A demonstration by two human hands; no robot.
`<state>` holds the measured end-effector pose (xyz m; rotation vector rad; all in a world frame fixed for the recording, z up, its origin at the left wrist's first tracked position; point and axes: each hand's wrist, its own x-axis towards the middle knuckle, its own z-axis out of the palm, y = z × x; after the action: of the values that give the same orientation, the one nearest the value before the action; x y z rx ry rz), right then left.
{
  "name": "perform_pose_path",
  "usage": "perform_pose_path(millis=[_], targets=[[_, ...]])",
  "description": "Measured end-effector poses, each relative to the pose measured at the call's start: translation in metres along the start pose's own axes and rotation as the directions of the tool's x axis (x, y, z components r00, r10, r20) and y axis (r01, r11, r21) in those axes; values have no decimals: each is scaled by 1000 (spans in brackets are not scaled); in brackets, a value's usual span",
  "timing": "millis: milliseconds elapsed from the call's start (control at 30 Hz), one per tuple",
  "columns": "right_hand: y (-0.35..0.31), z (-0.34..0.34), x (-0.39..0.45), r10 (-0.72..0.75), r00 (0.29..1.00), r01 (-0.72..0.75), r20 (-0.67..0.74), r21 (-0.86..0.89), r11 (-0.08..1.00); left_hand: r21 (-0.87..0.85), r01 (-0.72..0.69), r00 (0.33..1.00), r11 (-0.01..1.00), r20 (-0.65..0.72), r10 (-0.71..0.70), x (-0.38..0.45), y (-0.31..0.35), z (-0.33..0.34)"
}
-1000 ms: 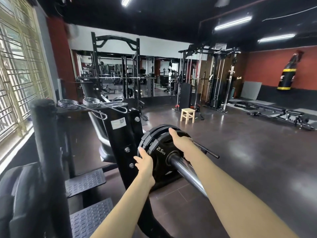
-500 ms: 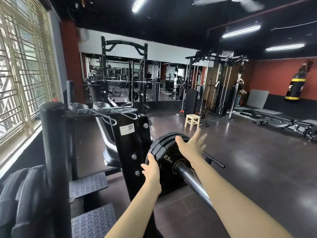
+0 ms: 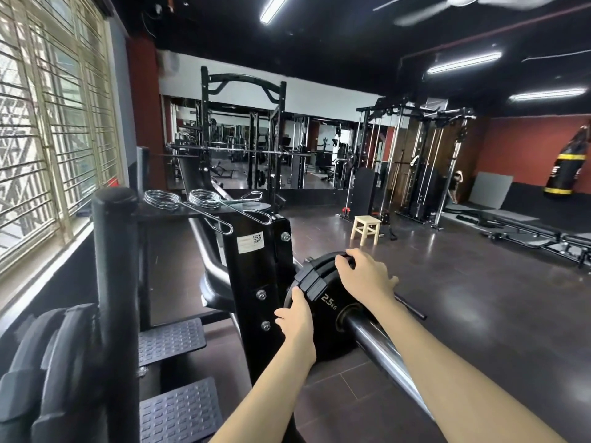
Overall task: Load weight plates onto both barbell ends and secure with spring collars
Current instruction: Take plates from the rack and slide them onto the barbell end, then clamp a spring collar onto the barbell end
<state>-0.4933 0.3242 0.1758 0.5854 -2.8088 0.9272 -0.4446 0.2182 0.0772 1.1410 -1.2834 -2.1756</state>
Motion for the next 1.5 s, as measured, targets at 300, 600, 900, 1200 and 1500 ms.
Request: perform_pose_path(millis=[300, 600, 900, 1200, 1500], targets=[[-16, -7, 0, 1, 1000, -3, -29, -93, 996, -40, -80, 997, 996, -22, 79, -29, 29, -23], [-147, -1, 22, -443, 890, 448, 110, -30, 893, 856, -515, 156, 41, 46, 987, -75, 185, -127], [-154, 43, 49, -428, 898, 438, 101, -116, 892, 936, -205, 457, -285, 349, 818, -33, 236, -133], [-119, 13, 27, -625, 701, 650, -344, -54, 758, 869, -492, 342, -61, 256, 904, -51, 234, -109], [9, -89, -74, -618, 725, 645, -305, -13, 764, 98, -658, 728, 747, 337, 597, -159, 141, -44]])
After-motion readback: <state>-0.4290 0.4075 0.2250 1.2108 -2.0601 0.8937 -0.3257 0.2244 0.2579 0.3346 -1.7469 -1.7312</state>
